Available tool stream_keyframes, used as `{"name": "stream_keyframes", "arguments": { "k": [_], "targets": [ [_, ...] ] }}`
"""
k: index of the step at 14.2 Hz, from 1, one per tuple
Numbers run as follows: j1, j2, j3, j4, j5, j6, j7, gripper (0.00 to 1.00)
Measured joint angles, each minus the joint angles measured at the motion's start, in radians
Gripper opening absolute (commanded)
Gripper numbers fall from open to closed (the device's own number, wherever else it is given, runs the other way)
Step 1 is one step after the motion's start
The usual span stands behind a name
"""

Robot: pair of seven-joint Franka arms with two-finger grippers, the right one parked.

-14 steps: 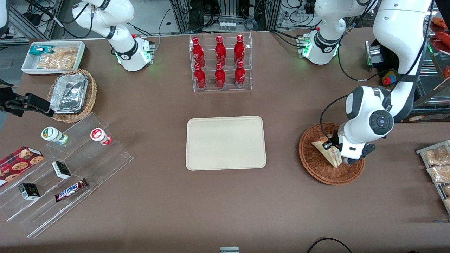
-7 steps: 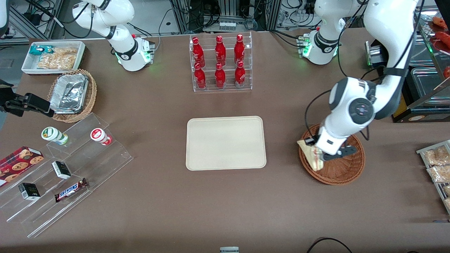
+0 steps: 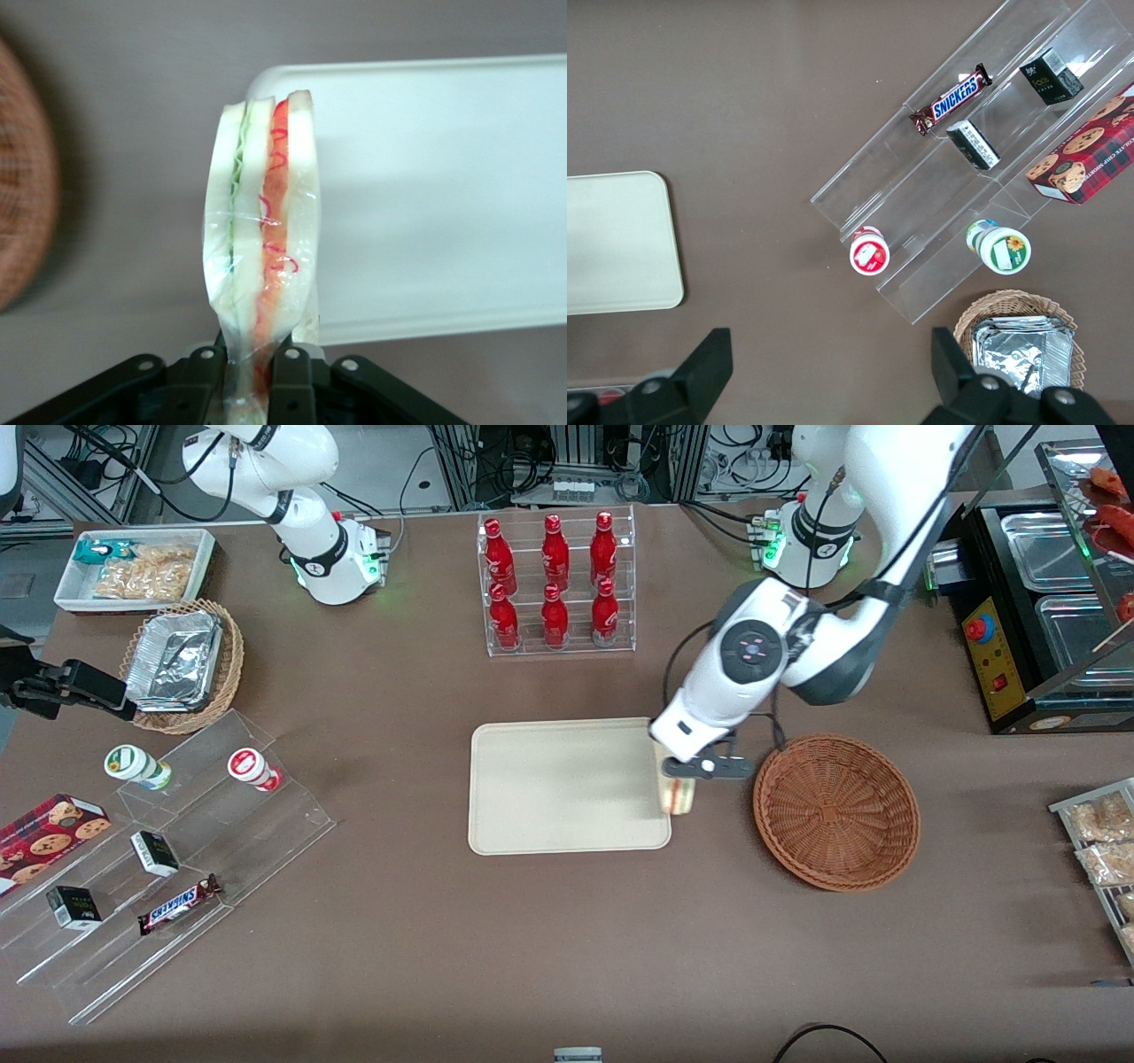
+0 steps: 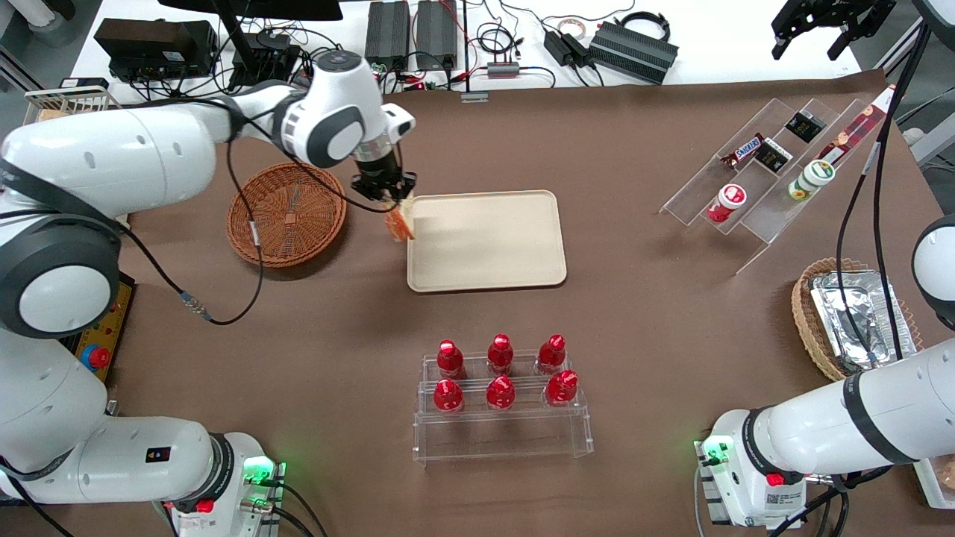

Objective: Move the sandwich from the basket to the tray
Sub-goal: 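Lift the sandwich and carry it with the left gripper to the tray, then lower the sandwich onto the tray and open the left gripper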

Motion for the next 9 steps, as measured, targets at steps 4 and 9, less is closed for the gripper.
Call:
{"name": "stream_keyframes", "arguments": {
  "k": [4, 9],
  "targets": [
    [-0.132, 0.174, 0.002, 0.15, 0.241, -0.001, -0.268, 0.21],
    [-0.229, 0.348, 0.003, 0.289, 0.376, -0.001, -0.443, 0.22]
  ]
}}
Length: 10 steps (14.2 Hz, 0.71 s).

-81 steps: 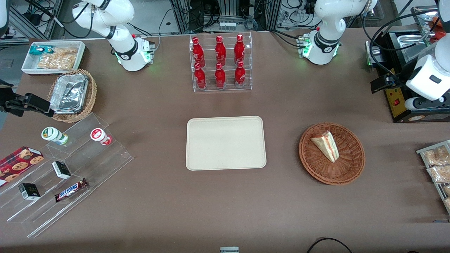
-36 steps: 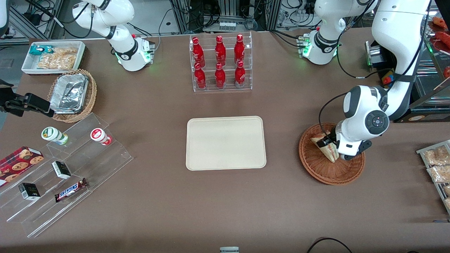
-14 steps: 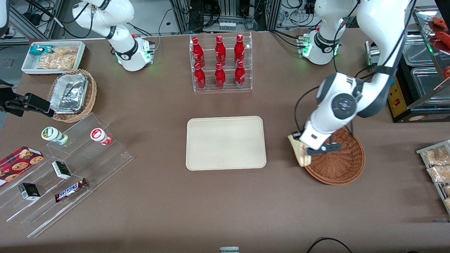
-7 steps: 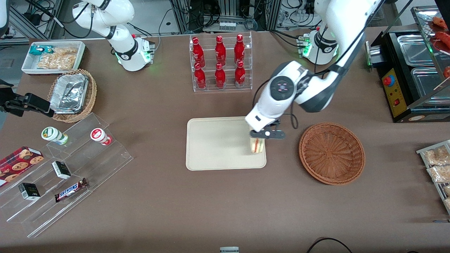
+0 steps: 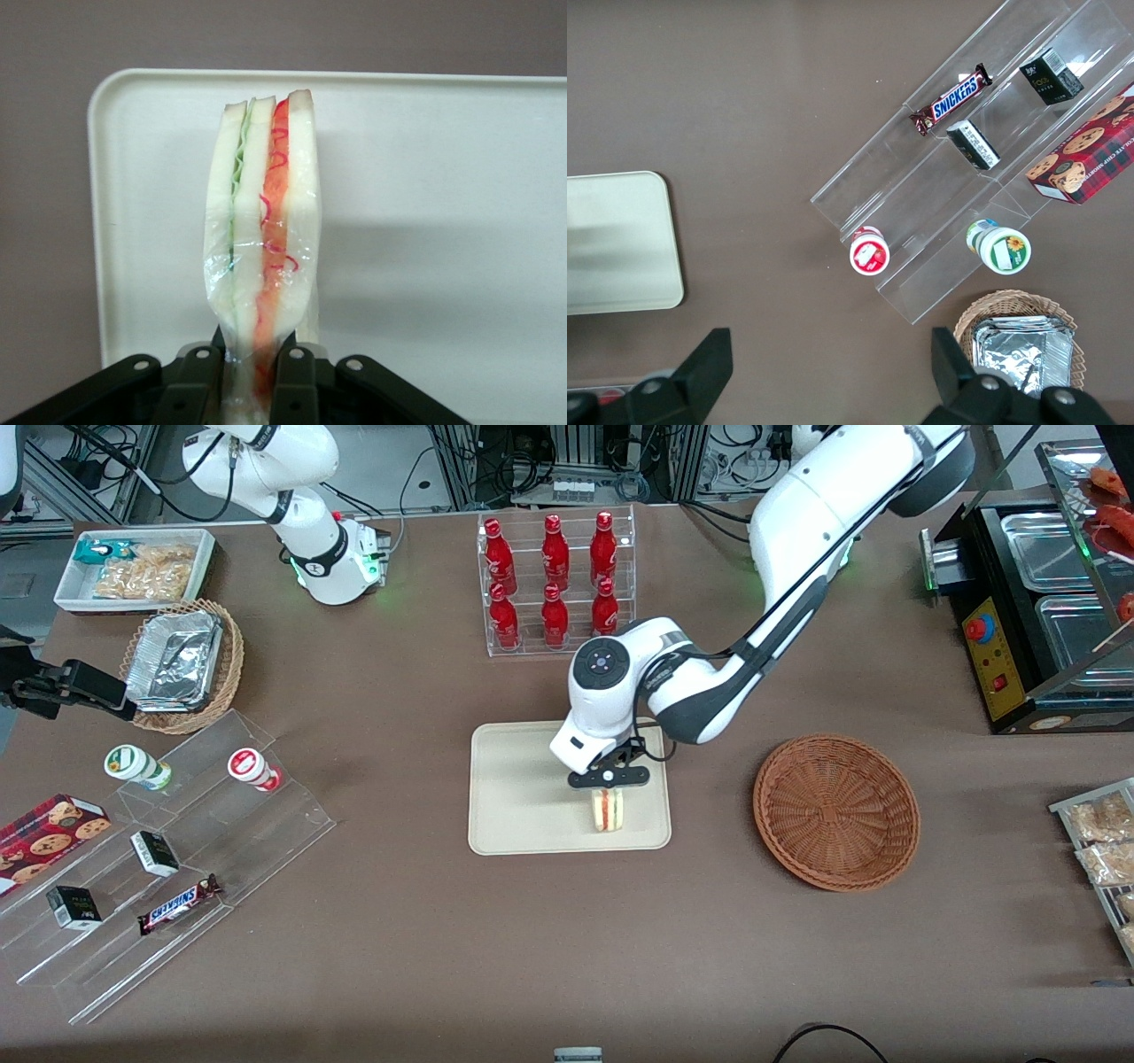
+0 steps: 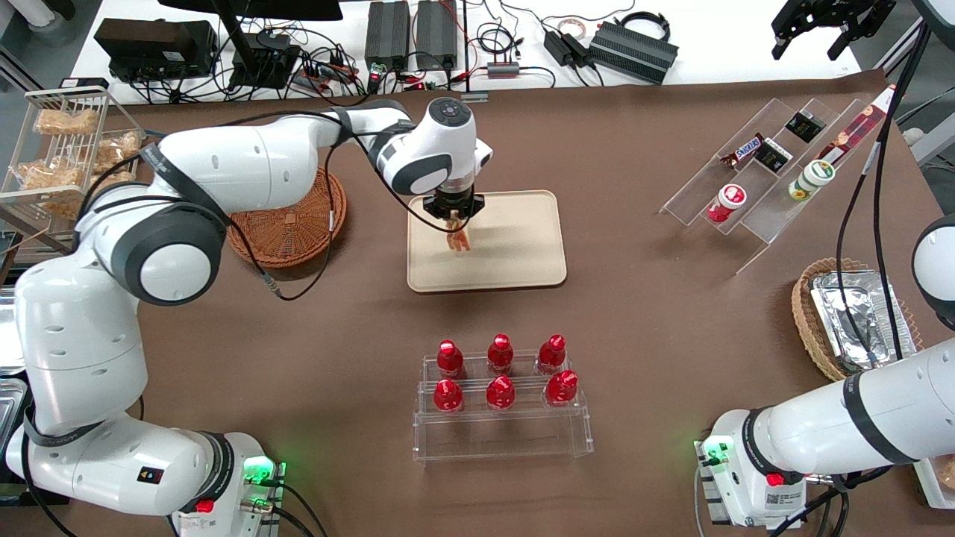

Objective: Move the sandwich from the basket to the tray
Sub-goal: 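Lower the sandwich onto the tray and open the left gripper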

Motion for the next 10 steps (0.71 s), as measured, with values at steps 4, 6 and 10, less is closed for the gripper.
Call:
{"name": "stream_keyframes", "arguments": {
  "k": [4, 6, 10],
  "targets": [
    [-0.04, 0.023, 0.0, 0.046, 0.0, -0.012, -0.006, 0.28],
    [-0.059, 0.038, 0.001, 0.06, 0.0, -0.013, -0.017, 0.39],
    [-0.084, 0.077, 0.008, 0.084, 0.001, -0.013, -0.028, 0.74]
  ]
}}
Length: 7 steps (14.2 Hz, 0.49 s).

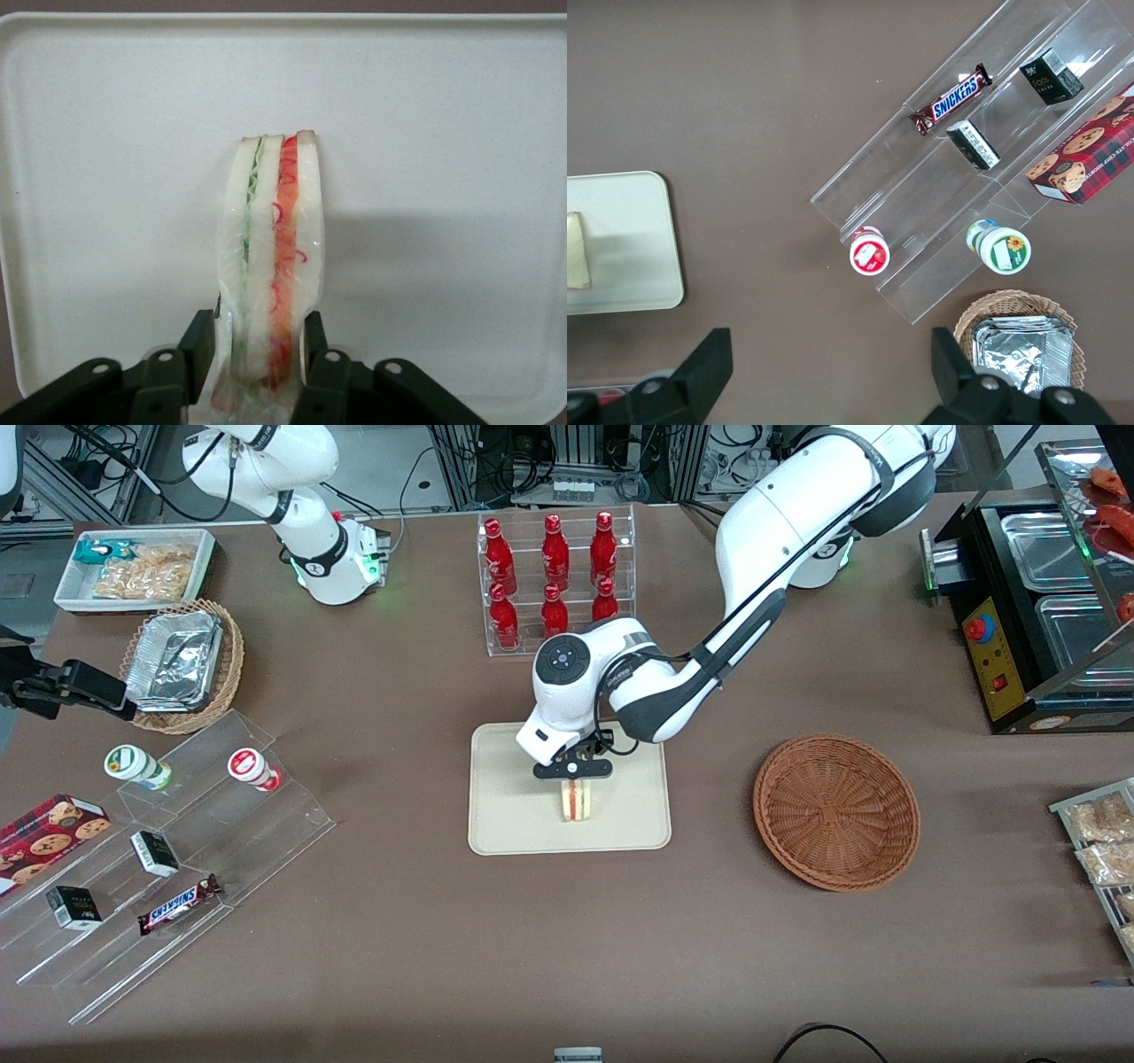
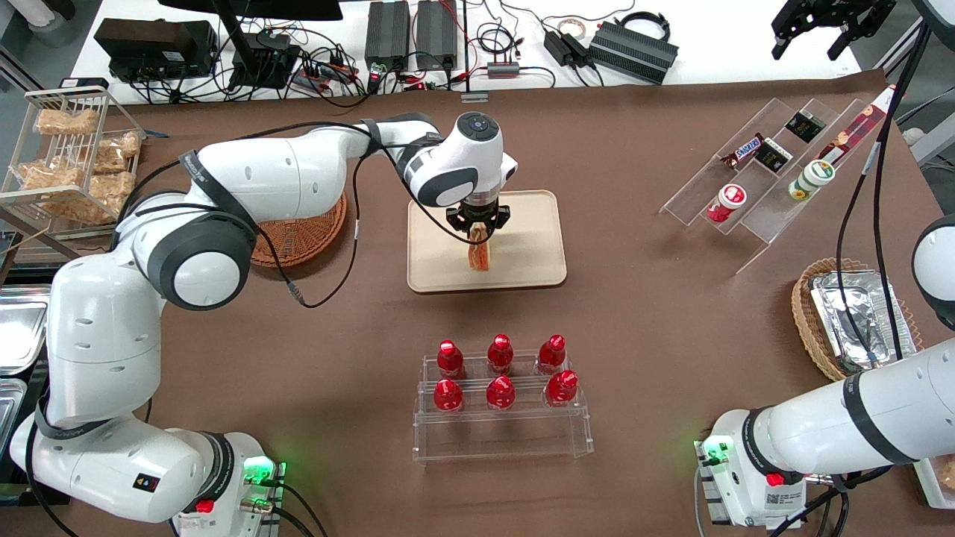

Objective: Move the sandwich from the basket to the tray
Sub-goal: 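Lower the sandwich onto the tray and open the left gripper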

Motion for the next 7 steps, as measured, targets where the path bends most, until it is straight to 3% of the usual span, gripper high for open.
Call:
{"name": "stream_keyframes", "arguments": {
  "k": [2, 3, 7],
  "targets": [
    [0.0, 0.007, 0.002, 0.009, 0.0, 0.0, -0.001, 0.88],
    [0.0, 0.008, 0.004, 0.016, 0.0, 0.0, -0.001, 1.0],
    [0.0, 0.008, 0.033, 0.058, 0.0, 0.0, -0.028, 1.0]
  ]
}}
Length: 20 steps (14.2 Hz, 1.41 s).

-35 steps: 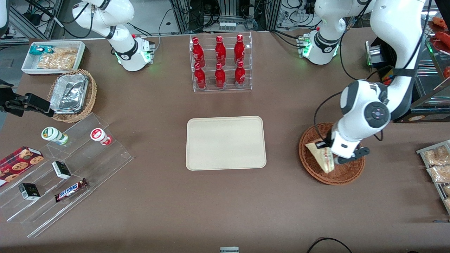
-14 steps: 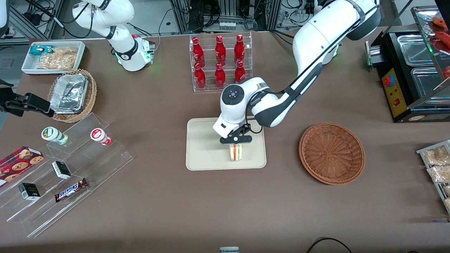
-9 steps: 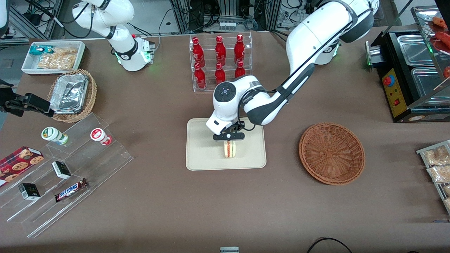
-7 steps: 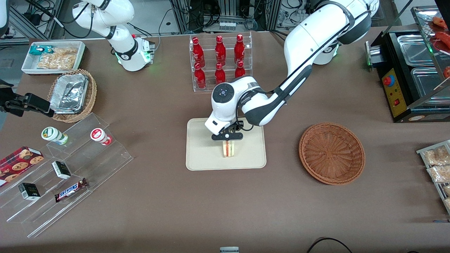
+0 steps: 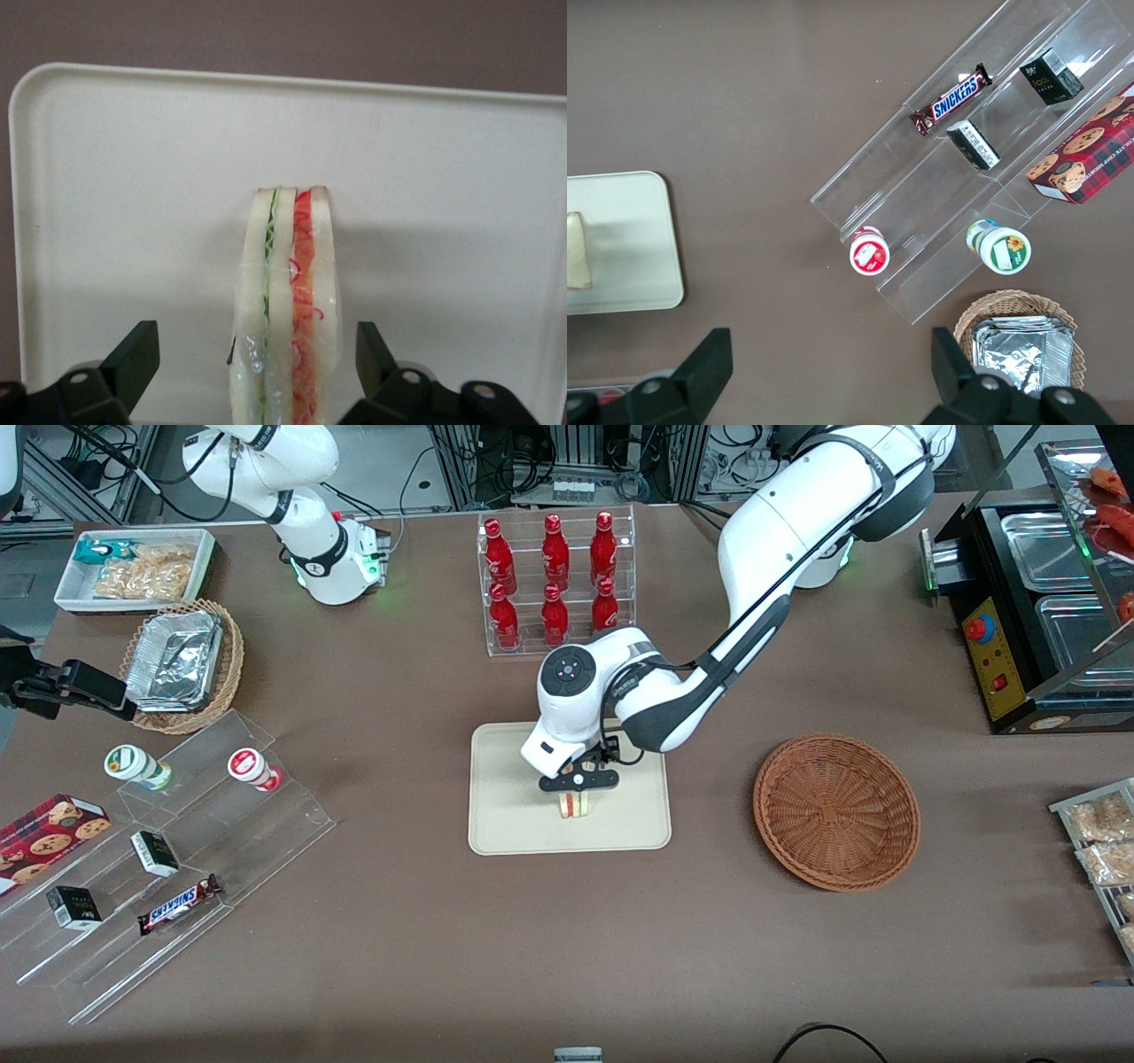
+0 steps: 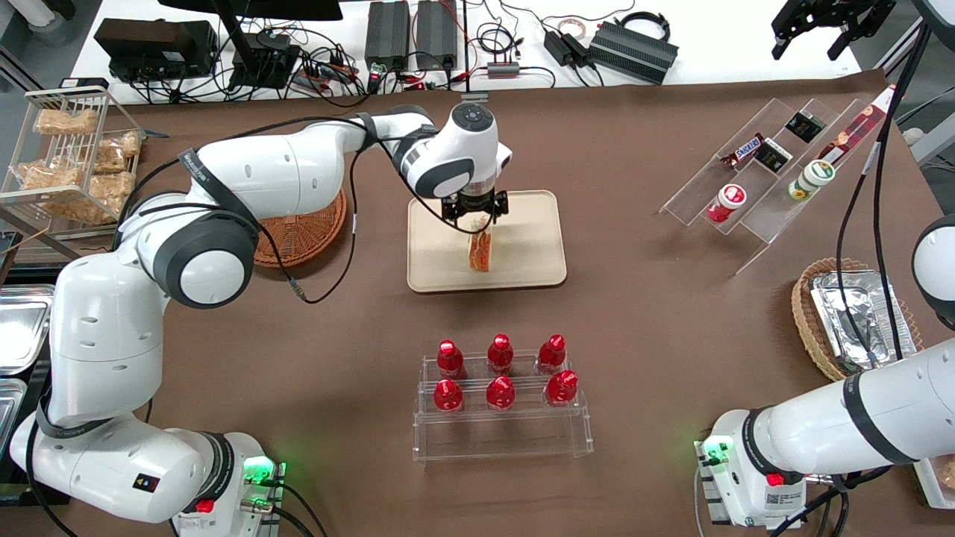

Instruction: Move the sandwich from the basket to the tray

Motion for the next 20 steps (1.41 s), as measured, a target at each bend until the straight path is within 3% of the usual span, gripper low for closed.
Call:
{"name": "stream_keyframes", "arguments": {
  "k": [4, 11, 16, 20],
  "targets": [
    [0.014, -0.03, 0.025, 0.059, 0.0, -0.048, -0.029, 1.0],
    [0.18, -0.17, 0.031, 0.001, 0.001, -0.194, 0.006, 1.0],
    [0.319, -0.287, 0.03, -0.111, -0.018, -0.234, 0.155, 1.0],
    [0.435, -0.365, 0.03, -0.121, -0.092, -0.383, 0.4, 1.0]
  ]
}}
